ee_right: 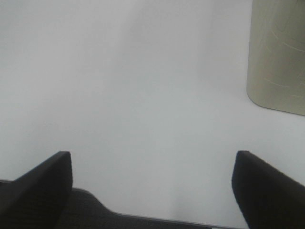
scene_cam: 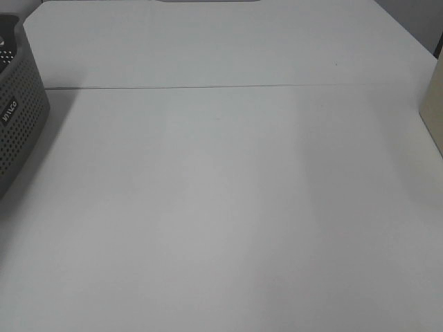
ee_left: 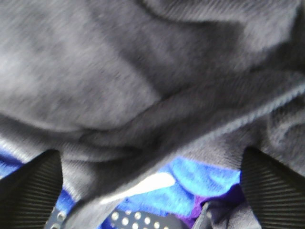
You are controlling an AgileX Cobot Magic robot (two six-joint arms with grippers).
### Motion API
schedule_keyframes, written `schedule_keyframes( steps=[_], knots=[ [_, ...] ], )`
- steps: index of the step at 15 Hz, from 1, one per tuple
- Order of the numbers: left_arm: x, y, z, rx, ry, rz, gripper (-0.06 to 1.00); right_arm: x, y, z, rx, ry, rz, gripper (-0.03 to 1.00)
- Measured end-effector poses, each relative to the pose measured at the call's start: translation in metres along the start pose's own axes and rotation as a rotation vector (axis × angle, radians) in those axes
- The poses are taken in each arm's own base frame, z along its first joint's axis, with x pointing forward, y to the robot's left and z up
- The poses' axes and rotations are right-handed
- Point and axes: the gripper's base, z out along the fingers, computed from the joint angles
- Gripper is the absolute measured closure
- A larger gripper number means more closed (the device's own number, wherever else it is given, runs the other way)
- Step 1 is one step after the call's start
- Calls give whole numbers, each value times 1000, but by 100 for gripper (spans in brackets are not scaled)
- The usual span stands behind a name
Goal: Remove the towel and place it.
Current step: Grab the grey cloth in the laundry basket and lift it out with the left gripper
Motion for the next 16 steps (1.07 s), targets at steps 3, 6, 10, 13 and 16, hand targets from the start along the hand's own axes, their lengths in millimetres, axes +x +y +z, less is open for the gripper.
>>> schedule_keyframes(
  steps=[3, 6, 10, 13, 16],
  knots=[
    [-1, 2, -3, -8, -6, -1, 17, 0, 0, 0, 0, 0, 0, 10],
    [-1, 3, -4, -12, -9, -31, 55, 0, 0, 0, 0, 0, 0, 10],
    [-1, 3, -4, -12, -9, -71, 68, 0, 0, 0, 0, 0, 0, 10],
    [1, 4, -4, -20, 6, -69, 83, 0, 0, 0, 0, 0, 0, 10],
    [2, 4, -6, -29, 13, -78, 94, 0, 0, 0, 0, 0, 0, 10]
  ],
)
